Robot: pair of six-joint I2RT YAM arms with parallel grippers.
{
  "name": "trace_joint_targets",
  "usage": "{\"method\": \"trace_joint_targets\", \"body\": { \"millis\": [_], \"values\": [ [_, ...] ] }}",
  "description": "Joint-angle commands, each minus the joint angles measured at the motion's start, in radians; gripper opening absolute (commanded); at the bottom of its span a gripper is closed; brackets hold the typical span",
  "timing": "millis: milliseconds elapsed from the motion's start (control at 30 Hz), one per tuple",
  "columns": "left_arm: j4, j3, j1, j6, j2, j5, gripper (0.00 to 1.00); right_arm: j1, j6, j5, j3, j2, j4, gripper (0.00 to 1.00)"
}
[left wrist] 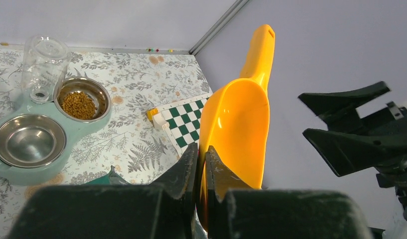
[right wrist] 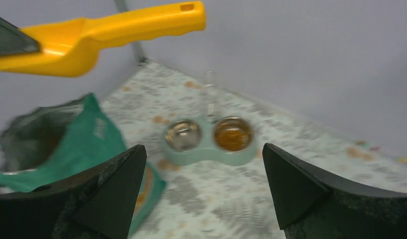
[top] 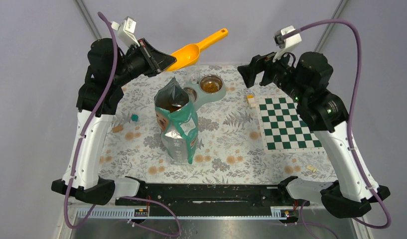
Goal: Serve the pet food
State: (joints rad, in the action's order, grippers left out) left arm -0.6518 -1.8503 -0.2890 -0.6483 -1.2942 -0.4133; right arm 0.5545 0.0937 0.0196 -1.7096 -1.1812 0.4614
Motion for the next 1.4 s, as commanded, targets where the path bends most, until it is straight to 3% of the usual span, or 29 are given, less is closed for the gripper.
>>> {"method": "trace_joint_targets", "body": {
  "millis": [0,100,233,300,400,900,1200,1367],
  "values": [
    [0.077,-0.025,0.001,-0.001,0.002,0.000,0.00,-0.082,-0.533,-0.406,-0.045,-0.073,0.050,0.94],
    [0.073,-0.022,0.001,0.007,0.008,-0.007,0.00,-0.115,-0.844,-0.620,0.009,-0.110,-0.120,0.94],
    [0.073,-0.022,0.002,0.002,0.013,-0.051,0.00,-0.123,-1.247,-0.746,0.147,-0.140,-0.602,0.93],
    [0.069,-0.021,0.001,0.001,0.016,-0.076,0.00,-0.125,-1.388,-0.763,0.157,-0.179,-0.749,0.93],
    [0.061,-0.016,0.001,0.011,0.024,-0.103,0.00,-0.125,-1.488,-0.768,0.114,-0.225,-0.808,0.92],
    [-0.081,-0.065,0.001,0.191,0.030,-0.193,0.00,-0.139,-1.617,-0.789,0.035,-0.301,-0.882,0.85],
    [-0.127,-0.114,0.001,0.245,0.020,-0.258,0.00,-0.139,-1.386,-0.825,-0.004,-0.278,-0.630,0.84],
    [-0.145,-0.114,0.001,0.256,0.007,-0.295,0.00,-0.139,-1.334,-0.846,-0.005,-0.271,-0.601,0.83]
  ]
}}
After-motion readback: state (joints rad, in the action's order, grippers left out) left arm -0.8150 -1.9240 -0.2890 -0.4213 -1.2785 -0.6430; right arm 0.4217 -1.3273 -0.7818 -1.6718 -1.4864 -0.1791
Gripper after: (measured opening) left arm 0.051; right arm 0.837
